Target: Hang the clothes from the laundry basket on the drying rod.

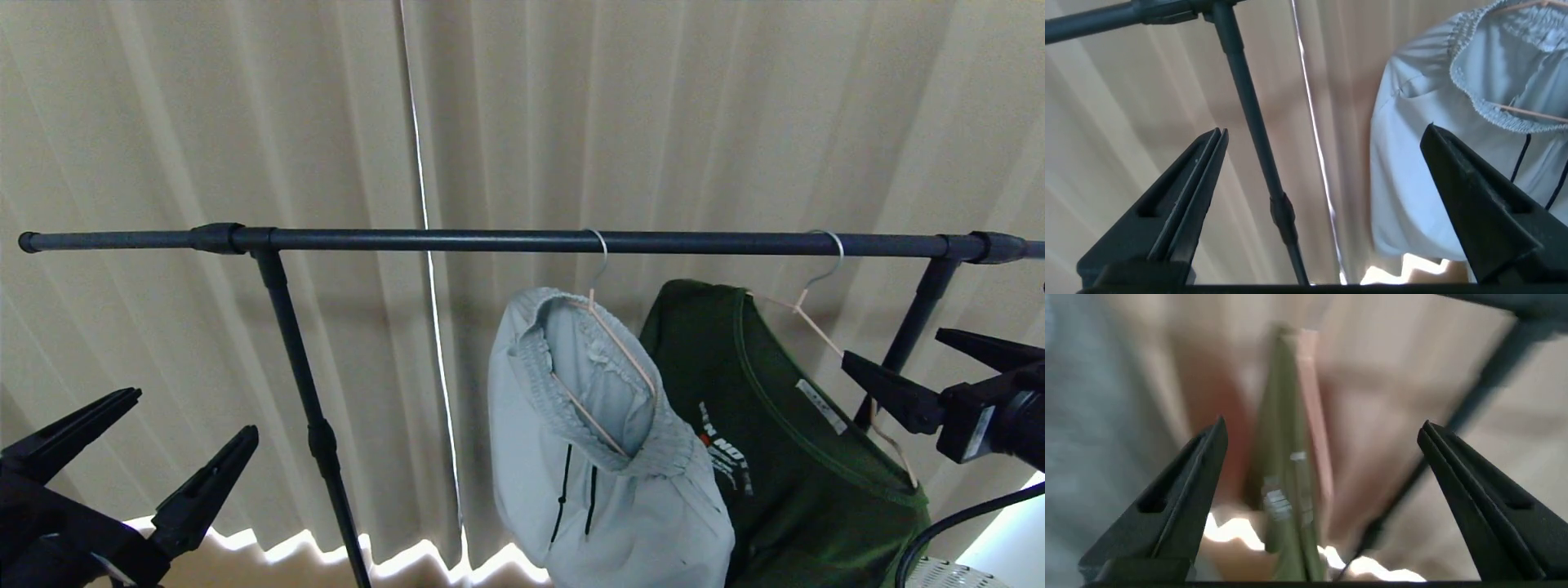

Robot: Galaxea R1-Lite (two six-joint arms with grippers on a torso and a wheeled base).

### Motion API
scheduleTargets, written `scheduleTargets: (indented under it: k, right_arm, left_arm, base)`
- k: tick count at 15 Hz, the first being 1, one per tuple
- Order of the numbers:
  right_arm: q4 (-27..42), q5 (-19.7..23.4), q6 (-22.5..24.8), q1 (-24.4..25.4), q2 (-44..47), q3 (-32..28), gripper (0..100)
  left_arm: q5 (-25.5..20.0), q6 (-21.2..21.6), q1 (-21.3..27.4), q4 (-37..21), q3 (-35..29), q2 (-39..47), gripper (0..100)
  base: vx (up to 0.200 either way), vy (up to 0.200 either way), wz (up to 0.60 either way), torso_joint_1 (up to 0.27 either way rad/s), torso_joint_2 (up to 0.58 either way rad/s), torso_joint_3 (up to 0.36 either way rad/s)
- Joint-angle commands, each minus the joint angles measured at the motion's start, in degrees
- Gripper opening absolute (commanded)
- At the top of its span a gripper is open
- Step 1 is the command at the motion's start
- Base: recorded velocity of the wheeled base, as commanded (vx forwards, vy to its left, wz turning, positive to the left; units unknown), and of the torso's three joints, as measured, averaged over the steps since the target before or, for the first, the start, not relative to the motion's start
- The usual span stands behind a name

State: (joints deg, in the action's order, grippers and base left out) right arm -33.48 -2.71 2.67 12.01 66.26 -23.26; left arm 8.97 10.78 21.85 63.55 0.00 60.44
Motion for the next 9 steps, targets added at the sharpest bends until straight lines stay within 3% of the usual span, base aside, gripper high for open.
scheduleTargets:
  k: [1,4,9]
  right_arm:
    - [-0.36,0.60,-1.62,1.88,-2.36,1.02,100]
    - [-0.36,0.60,-6.45,3.46,-4.47,1.20,100]
    - [-0.36,1.04,-7.06,6.63,-13.08,5.33,100]
  left_arm:
    - [-0.01,-0.41,-0.31,-0.36,0.00,-1.29,100]
    - [-0.01,-1.72,-0.40,-0.62,0.00,-1.29,100]
    - [-0.27,-2.87,-0.40,-0.71,0.00,-1.03,100]
  base:
    - [0.000,0.000,0.00,0.000,0.00,0.000]
    - [0.000,0.000,0.00,0.000,0.00,0.000]
    - [0.000,0.000,0.00,0.000,0.00,0.000]
